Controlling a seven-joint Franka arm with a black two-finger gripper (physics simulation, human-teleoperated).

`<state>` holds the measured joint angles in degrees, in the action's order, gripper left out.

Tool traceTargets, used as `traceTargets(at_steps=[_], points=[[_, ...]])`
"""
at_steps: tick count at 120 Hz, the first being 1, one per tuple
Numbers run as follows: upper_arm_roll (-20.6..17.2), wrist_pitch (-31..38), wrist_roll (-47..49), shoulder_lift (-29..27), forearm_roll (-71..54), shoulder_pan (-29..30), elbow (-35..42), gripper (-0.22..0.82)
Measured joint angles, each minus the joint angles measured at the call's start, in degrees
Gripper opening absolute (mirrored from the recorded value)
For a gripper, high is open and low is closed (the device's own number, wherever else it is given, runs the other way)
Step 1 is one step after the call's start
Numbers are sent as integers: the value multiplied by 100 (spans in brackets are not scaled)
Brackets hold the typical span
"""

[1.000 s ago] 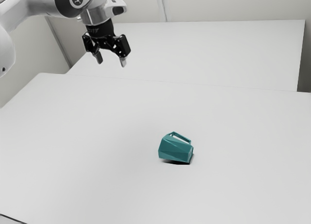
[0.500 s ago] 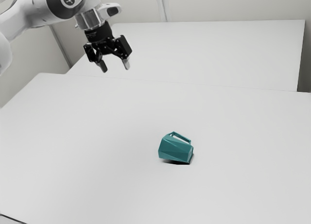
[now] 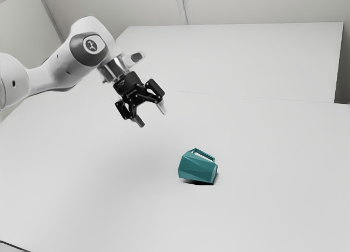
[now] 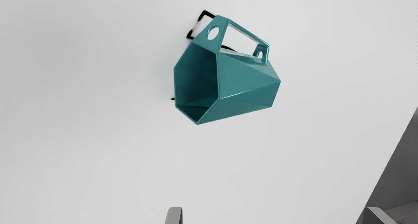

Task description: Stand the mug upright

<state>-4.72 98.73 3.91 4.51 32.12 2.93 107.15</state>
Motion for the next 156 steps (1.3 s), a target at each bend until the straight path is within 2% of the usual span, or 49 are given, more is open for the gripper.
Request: traceTargets(at_steps=[35,75,106,140,156], points=[[-4,1009,-1082,298,970,17,610,60],[-3,1651,-2668,953,1943,42,782,60],[-3,1821,-3615,1281,2537,34,797,60],[-65,1718,-4427,1326,2957,29,1060,60],[-117,1686,-4705,1411,3097,27,1085,46]])
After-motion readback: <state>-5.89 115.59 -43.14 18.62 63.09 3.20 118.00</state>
